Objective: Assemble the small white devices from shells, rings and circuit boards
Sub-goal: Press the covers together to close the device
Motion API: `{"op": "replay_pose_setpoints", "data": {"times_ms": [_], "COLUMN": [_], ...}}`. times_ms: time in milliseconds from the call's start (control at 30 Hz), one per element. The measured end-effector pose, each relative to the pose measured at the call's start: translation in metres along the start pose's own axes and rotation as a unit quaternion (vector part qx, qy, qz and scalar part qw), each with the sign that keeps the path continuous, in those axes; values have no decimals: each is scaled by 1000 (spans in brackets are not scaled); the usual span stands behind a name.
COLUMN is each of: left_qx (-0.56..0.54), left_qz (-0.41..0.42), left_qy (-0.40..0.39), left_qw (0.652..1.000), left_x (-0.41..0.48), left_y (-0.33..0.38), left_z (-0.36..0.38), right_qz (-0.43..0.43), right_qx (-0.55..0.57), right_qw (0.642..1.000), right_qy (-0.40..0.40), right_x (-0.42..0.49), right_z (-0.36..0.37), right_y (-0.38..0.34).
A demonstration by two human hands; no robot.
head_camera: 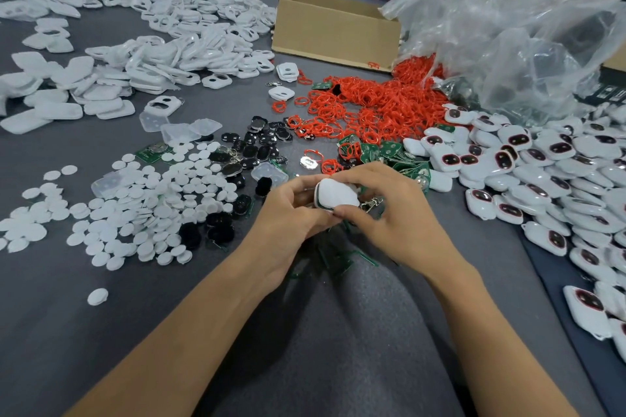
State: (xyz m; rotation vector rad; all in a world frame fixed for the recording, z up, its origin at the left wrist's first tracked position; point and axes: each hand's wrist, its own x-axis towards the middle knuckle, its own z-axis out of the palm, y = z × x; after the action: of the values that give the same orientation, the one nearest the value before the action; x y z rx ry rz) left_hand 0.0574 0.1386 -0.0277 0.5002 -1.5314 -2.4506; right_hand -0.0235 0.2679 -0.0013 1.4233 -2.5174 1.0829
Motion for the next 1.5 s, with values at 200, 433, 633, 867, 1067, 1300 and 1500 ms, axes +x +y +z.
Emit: {"op": "replay_pose_setpoints", "data": {"times_ms": [200, 433, 633, 867, 1067, 1300, 1500], "left_qx": [-10, 3, 37, 21, 30, 129, 175], "left_qz": [-13, 0, 18, 36, 22, 43, 72], "left_qy": [7, 40, 77, 90, 40, -10, 13], "left_qw": [1000, 999, 996, 995, 999, 991, 982], "left_x": [-1, 0, -1, -3, -3, -5, -5], "left_y": [4, 0, -1, -1, -6, -9, -9], "left_z": [3, 3, 10, 13, 9, 8, 6], "right_qz": [25, 61, 141, 163, 203, 196, 194], "right_qx": [6, 75, 140, 147, 227, 299, 317], "right_qw": [1000, 995, 980, 976, 952, 932, 926], "right_qy": [-3, 21, 29, 7, -30, -57, -62], "right_x": [0, 0, 2, 1, -1, -2, -1], "right_z": [2, 6, 10, 7, 0, -4, -3], "right_y": [2, -4, -3, -3, 6, 5, -3]}}
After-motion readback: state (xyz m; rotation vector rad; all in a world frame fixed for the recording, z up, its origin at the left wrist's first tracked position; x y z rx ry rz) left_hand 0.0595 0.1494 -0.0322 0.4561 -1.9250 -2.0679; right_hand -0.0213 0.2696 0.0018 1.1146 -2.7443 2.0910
